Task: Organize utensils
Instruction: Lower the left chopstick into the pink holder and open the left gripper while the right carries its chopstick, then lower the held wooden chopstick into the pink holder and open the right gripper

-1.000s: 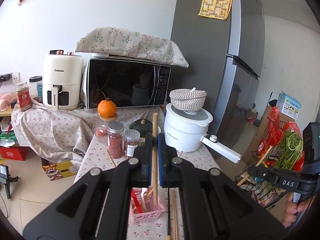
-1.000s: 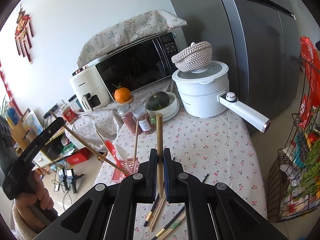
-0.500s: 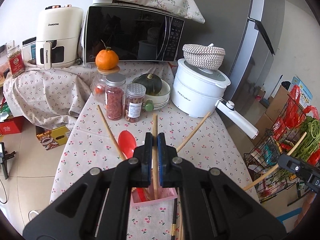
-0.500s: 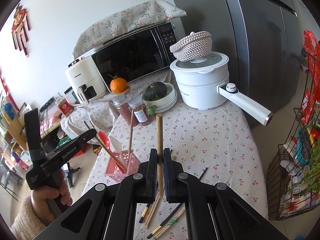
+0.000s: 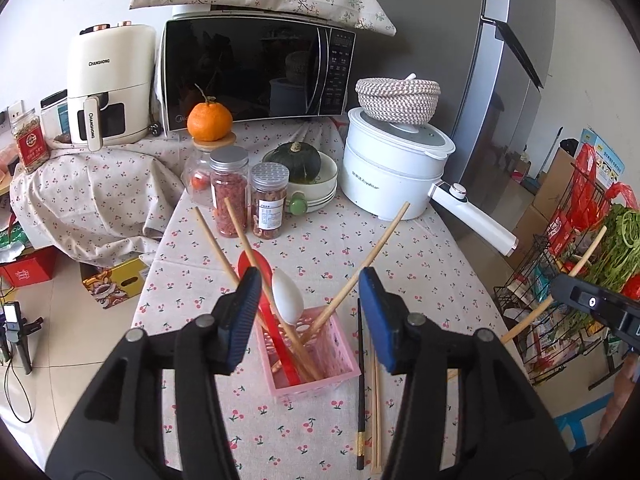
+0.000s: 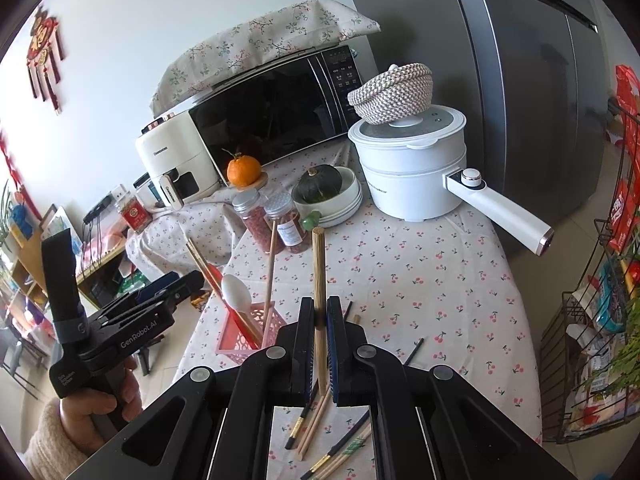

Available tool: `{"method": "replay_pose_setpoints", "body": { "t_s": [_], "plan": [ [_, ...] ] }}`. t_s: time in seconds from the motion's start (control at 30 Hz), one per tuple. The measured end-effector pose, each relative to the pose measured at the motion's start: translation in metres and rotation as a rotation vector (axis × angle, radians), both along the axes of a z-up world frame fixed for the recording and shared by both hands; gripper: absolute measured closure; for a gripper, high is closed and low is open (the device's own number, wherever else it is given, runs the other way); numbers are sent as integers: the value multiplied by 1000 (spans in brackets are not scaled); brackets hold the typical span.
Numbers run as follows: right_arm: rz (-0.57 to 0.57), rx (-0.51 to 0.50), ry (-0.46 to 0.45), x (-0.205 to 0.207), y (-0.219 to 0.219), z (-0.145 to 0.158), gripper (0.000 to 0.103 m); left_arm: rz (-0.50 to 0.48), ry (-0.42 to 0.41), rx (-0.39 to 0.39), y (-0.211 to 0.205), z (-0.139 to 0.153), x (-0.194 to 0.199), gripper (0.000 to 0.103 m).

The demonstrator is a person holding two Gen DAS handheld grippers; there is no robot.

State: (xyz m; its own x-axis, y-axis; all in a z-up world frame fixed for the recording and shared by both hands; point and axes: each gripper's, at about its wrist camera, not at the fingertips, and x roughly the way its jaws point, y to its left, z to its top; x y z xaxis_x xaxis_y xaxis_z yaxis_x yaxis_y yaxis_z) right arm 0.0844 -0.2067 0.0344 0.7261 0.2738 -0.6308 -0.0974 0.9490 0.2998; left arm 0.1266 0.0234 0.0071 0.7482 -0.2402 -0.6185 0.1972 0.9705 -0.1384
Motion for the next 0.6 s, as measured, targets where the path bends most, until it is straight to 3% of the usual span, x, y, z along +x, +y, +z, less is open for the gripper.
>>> {"method": "replay_pose_setpoints", "body": {
  "t_s": [0.27,0.6],
  "plan": [
    [17,36,-33,1,6,11,97,-25,32,45,11,-8,-23,23],
    [41,102,-149,5,25,30,97,-39,96,116,33,-36,-40,18]
  ]
}}
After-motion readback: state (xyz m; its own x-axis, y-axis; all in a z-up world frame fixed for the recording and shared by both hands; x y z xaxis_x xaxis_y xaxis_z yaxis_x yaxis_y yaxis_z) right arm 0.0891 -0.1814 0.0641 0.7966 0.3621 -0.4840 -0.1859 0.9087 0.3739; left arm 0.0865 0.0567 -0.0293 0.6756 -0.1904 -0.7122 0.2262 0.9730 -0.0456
